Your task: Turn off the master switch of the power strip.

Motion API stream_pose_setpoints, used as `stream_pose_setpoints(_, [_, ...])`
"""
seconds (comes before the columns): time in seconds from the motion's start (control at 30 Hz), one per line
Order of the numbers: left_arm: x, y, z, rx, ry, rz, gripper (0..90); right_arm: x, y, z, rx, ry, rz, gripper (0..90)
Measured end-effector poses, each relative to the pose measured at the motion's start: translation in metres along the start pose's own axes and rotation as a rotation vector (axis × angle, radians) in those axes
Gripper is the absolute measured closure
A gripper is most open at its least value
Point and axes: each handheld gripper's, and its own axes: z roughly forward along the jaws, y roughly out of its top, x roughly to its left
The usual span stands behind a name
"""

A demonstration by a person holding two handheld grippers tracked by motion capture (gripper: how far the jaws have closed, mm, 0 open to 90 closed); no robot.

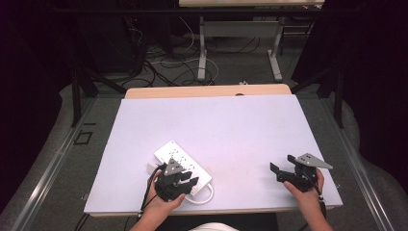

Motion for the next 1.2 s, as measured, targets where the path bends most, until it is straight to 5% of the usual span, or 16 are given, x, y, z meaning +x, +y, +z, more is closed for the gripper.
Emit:
stream_pose_setpoints(0.63, [0.004,0.006,-0.003,-0.027,0.037,0.004,37.5,0.000,0.000,0.000,-0.002,-0.001,0.002,18.0])
stream_pose_setpoints(0.77, [0.009,0.013,-0.007,-0.058,0.052,0.046,30.9,0.000,0.000,0.000,-0.003,-0.001,-0.009,18.0])
stream_pose_setpoints(0.97, [0.015,0.023,-0.014,-0.033,0.066,0.057,29.0,0.000,0.000,-0.001,0.006,-0.005,-0.007,18.0])
stream_pose_setpoints(1.2, [0.027,0.029,-0.017,-0.059,0.094,-0.001,13.5,0.000,0.000,-0.001,0.006,-0.002,-0.006,17.9])
